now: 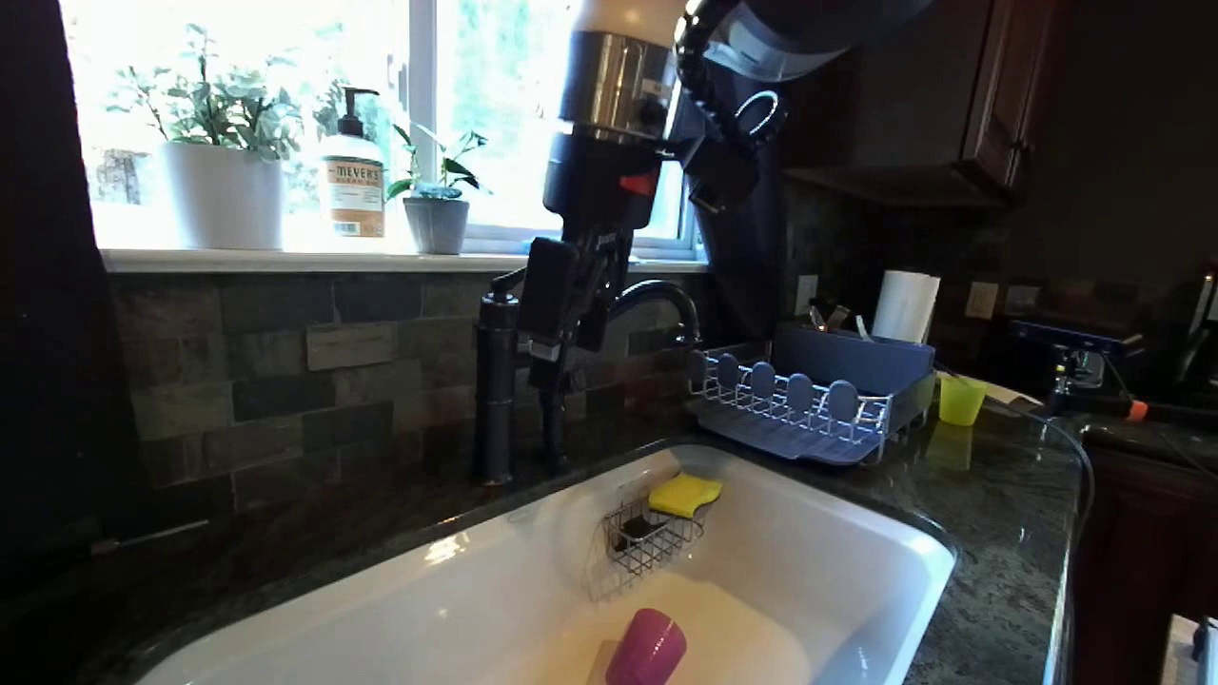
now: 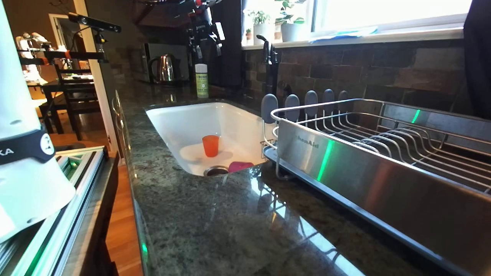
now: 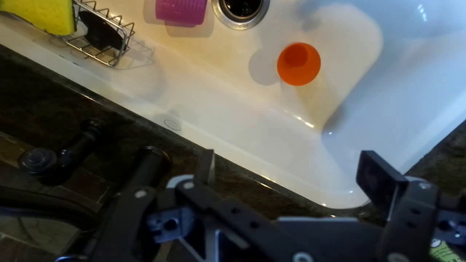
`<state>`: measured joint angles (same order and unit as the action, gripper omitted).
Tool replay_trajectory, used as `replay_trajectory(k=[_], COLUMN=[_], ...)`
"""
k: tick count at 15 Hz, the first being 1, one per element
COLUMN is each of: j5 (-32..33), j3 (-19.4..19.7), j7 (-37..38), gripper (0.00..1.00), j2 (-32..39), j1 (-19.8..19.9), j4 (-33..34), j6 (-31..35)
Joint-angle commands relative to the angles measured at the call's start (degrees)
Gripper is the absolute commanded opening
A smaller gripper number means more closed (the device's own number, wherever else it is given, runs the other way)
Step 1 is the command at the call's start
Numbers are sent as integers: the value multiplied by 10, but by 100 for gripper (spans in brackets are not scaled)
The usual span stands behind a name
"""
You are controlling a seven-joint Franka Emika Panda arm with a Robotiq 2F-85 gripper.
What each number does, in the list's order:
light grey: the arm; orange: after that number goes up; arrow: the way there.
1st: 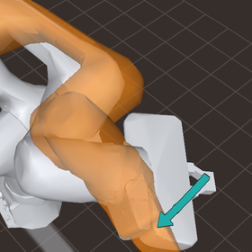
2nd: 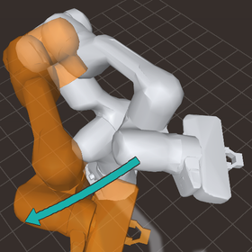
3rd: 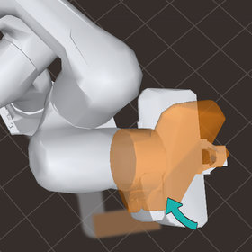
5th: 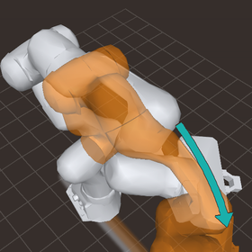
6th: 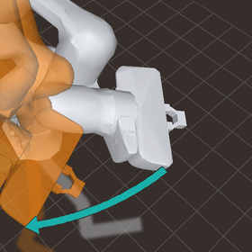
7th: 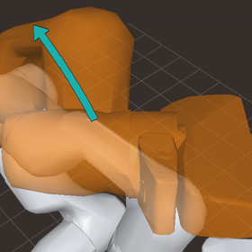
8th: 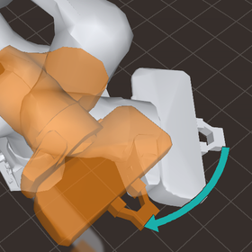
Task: Put the cups into the sink
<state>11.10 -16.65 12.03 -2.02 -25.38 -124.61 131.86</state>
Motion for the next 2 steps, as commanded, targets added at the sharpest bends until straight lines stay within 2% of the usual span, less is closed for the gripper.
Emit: replay_trajectory(k=[1,2], j5=[-3,-3], j3=[-18,-19], j7=[-1,0], gripper=[100,100], j2=[-6,-8], j1=[19,20], j4=[-2,-5], j6=[-2,-2])
